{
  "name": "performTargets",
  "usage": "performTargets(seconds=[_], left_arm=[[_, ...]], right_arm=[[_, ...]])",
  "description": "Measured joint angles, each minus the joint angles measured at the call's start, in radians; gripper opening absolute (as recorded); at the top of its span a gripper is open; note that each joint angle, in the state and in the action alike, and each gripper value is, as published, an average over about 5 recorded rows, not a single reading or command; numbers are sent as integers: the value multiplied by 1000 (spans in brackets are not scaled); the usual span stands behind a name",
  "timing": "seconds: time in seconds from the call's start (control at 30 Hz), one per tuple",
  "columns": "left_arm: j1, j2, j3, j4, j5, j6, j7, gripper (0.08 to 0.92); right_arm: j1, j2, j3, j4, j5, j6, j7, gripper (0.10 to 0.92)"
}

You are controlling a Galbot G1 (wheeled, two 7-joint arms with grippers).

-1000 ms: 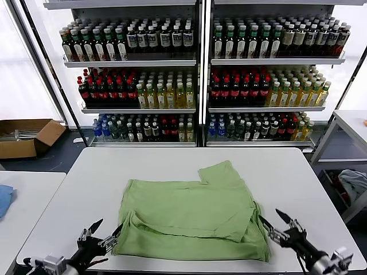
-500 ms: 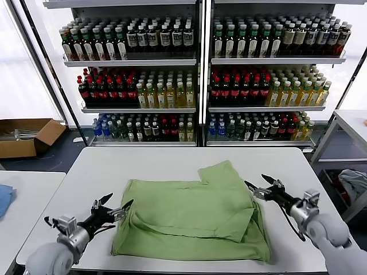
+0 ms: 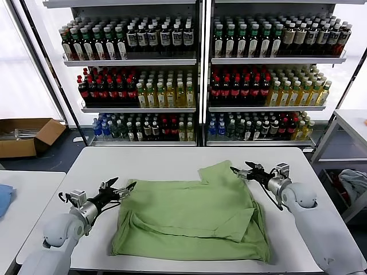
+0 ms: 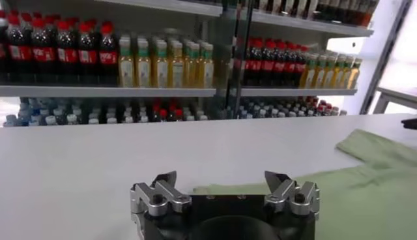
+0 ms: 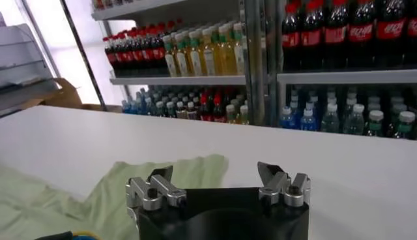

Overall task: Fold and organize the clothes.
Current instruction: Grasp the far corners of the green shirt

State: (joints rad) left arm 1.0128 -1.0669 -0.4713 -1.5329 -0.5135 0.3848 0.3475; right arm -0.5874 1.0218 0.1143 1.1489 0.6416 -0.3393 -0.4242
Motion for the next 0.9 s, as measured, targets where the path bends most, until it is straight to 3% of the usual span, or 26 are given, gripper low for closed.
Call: performTargets(seconds=[0.4, 0.7, 0.9], left_arm=[[-50, -24, 68, 85, 1, -1, -14, 823], [-67, -24, 83, 119, 2, -2, -24, 813], [-75, -26, 103, 120, 1, -2, -42, 675]], right_arm=[[43, 49, -54, -78, -27, 6, -5, 807], [38, 75, -65, -94, -38, 5, -6, 567], [35, 83, -62, -90, -35, -7, 0, 394]])
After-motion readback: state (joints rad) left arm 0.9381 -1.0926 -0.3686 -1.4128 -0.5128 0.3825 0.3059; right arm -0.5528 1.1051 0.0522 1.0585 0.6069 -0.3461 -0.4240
